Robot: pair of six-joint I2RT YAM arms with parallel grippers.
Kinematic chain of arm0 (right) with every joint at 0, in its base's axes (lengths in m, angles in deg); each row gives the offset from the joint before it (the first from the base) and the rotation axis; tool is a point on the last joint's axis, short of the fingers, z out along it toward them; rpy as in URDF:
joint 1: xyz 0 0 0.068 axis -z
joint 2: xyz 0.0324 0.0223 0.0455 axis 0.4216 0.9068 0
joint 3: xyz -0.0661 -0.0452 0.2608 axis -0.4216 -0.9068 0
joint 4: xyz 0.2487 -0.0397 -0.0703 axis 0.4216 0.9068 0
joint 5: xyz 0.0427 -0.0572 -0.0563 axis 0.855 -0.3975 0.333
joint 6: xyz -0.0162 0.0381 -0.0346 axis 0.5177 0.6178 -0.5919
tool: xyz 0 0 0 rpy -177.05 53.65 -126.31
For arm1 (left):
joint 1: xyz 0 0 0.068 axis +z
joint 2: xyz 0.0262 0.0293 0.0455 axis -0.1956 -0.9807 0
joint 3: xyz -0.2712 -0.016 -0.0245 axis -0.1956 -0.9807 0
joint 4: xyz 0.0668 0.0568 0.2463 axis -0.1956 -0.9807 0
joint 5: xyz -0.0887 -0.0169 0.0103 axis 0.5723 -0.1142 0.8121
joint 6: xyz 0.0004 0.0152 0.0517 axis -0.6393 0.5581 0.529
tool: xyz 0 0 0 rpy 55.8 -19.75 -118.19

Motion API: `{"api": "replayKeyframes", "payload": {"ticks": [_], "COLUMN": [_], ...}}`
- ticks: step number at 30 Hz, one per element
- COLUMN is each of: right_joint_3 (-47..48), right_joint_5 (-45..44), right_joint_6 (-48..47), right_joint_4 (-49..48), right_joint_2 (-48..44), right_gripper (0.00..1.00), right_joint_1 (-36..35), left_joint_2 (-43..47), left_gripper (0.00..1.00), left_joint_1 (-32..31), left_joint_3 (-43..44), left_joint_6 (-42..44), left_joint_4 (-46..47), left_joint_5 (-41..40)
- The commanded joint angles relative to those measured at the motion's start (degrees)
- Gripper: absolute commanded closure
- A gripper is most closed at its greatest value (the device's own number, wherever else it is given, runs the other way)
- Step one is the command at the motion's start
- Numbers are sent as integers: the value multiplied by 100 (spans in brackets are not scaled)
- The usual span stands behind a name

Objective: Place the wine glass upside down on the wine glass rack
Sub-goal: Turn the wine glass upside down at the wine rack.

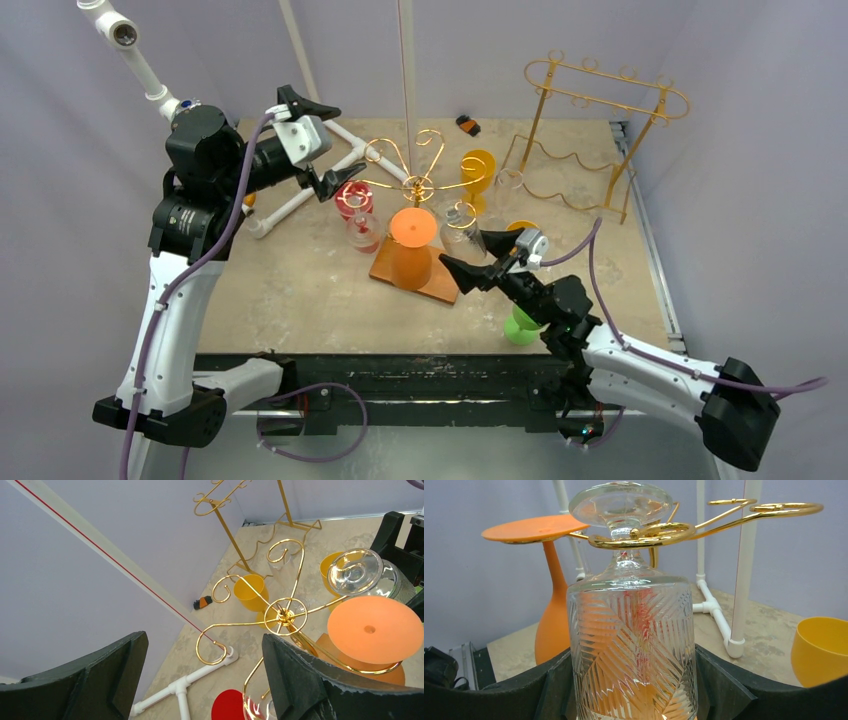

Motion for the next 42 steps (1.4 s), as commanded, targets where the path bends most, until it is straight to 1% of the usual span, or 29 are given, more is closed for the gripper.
{"api": "replayKeyframes", "payload": {"ticks": [1, 10, 16, 21, 28, 35, 42], "right_joint_3": [-74, -152, -240, -305, -318, -342, -352], "right_joint_5": [-601, -431, -443, -453, -422, -421, -405], "right_joint_6": [149, 365, 407, 407, 403, 407, 330], "right_joint_4": [-1013, -1524, -1750, -1754, -1684, -1684, -1637], "right_joint_2": [-228, 54, 143, 84, 11, -53, -104], "right_gripper": [100, 100, 100, 100, 100, 100, 100], "right_joint_1": [15, 15, 11, -3, -1, -3, -3], "left_joint_2": [19, -33, -258, -526, -945, -1271, -1430], "left_gripper": [9, 10, 15, 17, 17, 18, 17], "left_joint_1": [-15, -15, -15, -16, -32, -83, -182], "left_joint_3": [11, -67, -301, -368, -208, -37, -13], "left_joint_6": [86, 55, 135, -19, -289, -140, -36], "left_joint_4": [33, 63, 80, 343, 551, 417, 292], "left_joint_5": [-53, -15, -94, -124, -168, -194, -280]}}
